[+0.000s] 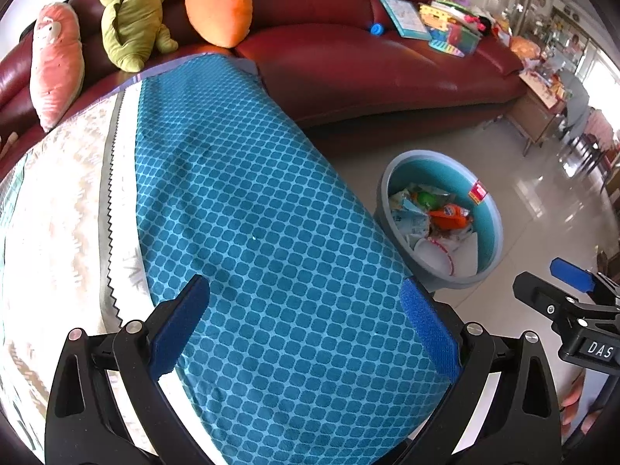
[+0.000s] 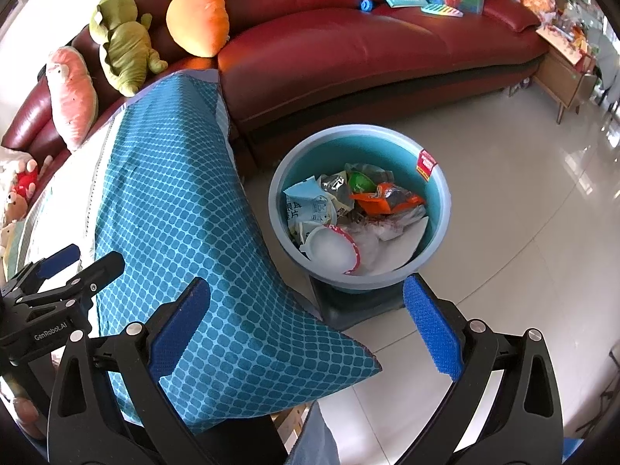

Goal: Collect trash

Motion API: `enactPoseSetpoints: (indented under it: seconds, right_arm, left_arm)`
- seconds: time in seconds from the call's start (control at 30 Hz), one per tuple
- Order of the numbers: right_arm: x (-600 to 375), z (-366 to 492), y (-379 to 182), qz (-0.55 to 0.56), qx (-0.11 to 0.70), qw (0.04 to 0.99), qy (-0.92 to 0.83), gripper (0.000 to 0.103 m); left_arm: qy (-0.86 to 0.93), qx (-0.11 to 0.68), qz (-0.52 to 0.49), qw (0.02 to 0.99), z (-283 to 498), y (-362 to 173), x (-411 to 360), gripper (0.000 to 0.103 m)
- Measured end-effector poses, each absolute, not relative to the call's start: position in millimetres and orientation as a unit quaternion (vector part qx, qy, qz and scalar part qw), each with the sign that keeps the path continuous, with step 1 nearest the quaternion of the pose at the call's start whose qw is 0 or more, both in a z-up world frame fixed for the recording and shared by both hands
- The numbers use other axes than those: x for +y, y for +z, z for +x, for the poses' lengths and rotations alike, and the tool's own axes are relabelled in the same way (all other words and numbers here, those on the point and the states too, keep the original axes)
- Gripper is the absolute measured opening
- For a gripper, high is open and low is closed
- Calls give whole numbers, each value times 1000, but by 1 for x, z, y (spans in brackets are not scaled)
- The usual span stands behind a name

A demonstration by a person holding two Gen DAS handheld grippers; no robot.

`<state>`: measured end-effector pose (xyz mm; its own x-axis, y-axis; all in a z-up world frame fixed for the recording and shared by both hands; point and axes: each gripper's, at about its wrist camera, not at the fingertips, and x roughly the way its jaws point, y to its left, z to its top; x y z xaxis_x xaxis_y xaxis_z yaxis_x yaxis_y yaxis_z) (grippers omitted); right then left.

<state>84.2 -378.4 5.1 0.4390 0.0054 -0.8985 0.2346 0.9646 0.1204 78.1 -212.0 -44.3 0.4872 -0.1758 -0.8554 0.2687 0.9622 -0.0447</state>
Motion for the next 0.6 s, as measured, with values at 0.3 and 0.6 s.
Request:
enactPoseSetpoints:
  seconds: [0.3, 0.6]
  right_arm:
    - [-384, 89, -9, 122, 535, 833, -68, 96]
    - [-389, 96, -21, 125, 545, 826, -72, 96]
  left_arm:
    - [-124, 499, 55, 856, 82, -58, -216, 99]
    - [-118, 507, 59, 852, 89, -70, -218, 99]
